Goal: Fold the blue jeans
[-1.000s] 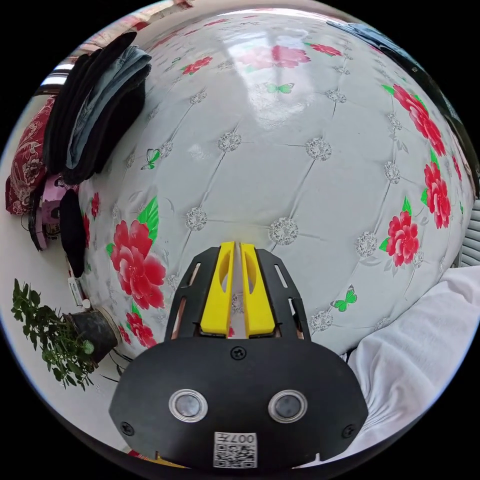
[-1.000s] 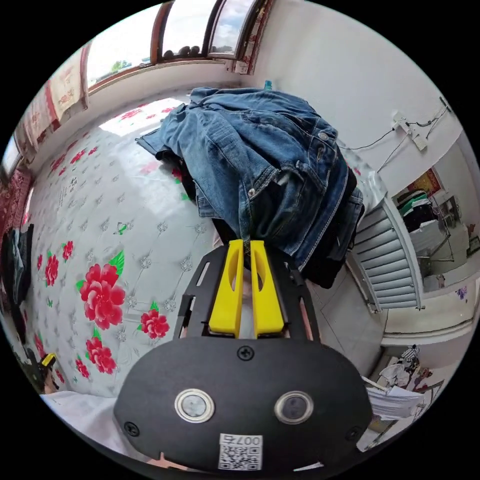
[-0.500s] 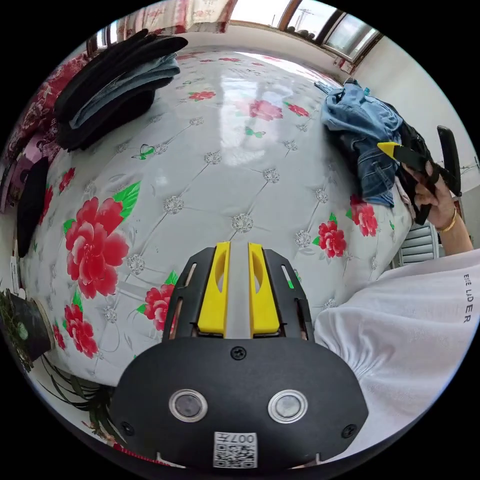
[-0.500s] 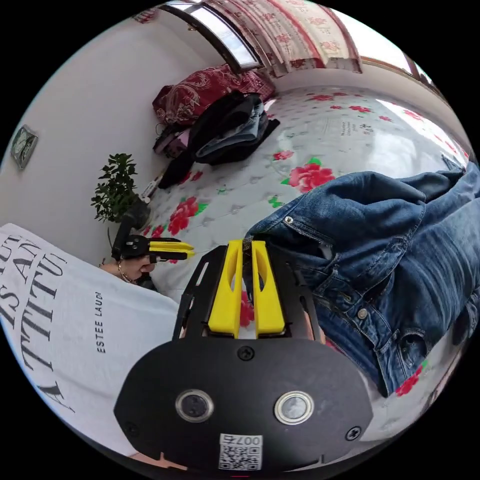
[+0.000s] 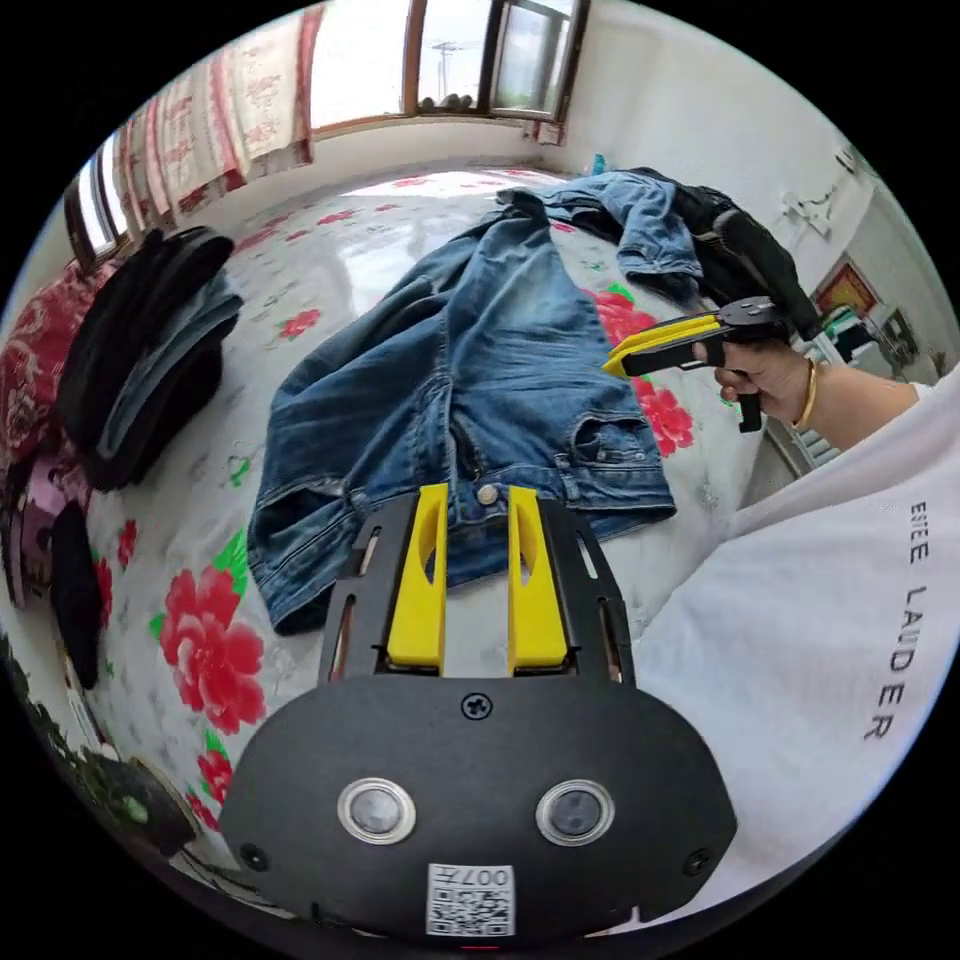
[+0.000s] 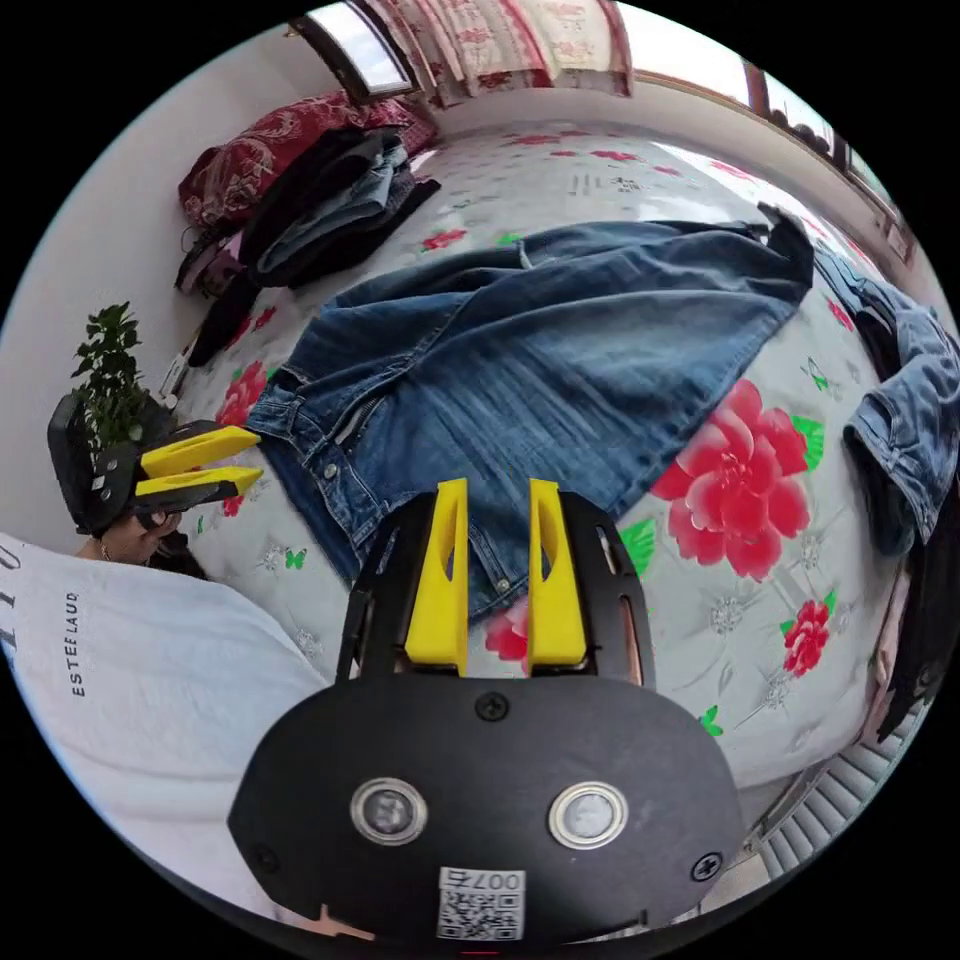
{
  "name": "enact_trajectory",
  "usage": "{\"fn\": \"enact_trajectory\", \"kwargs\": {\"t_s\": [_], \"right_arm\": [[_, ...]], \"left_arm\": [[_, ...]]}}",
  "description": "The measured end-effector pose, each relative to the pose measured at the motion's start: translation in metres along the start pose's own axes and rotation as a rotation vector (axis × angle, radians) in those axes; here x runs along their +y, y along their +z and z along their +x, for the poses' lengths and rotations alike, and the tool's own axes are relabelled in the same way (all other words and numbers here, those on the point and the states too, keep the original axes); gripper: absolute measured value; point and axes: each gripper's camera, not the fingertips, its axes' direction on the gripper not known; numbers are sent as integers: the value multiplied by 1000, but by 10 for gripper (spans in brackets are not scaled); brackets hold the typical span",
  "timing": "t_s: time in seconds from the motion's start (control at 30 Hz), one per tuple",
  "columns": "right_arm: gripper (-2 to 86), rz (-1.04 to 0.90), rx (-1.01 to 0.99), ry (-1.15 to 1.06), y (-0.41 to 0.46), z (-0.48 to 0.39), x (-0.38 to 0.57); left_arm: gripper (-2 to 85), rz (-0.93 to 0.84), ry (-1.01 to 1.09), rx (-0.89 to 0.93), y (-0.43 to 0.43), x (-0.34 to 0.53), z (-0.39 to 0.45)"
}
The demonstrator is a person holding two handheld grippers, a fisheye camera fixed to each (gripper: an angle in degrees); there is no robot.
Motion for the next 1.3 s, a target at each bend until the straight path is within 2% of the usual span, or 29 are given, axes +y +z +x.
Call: {"fn": "enact_trajectory", "kwargs": {"t_s": [0.13,0.2,0.27,0.33,0.47,0.5,0.57,0.63,0.73,0.8,0.9,0.97,1.07,1.2,1.27,1.3], "right_arm": [[50,-85,-9,-4,31,2,11],[52,-45,77,-43,40,-19,15],[53,-45,102,-117,47,-41,15],[55,-89,-19,-258,57,-70,14],[57,-209,-385,-598,77,-153,1],[57,-272,-443,-699,80,-171,-4],[58,-291,-424,-768,75,-179,-11],[61,-199,-413,-715,57,-157,-21],[68,-38,-322,-407,19,-75,-39],[79,90,-137,-91,-18,10,-38],[92,142,63,271,-51,103,-24],[102,145,77,374,-62,135,-23],[113,146,91,387,-63,152,-38],[114,72,201,396,-44,163,-68],[100,-29,225,389,-26,174,-76],[82,7,258,311,-31,172,-75]], "left_arm": [[99,-206,119,30,71,-38,47],[75,-184,243,-99,77,-28,66],[46,-213,280,-168,72,-13,68],[23,-245,192,-233,62,8,45],[-1,-325,-189,-373,24,90,-54],[-1,-398,-292,-449,14,115,-82],[2,-484,-442,-530,-7,147,-114],[12,-424,-615,-528,-44,173,-132],[29,-227,-844,-471,-100,212,-132],[37,-121,-935,-424,-120,230,-118],[56,-112,-956,-418,-119,229,-105],[64,-197,-937,-414,-104,221,-105],[74,-353,-915,-445,-83,209,-103],[62,-348,-927,-446,-83,205,-97],[66,-408,-912,-449,-69,210,-96],[64,-457,-901,-444,-56,214,-96]]}}
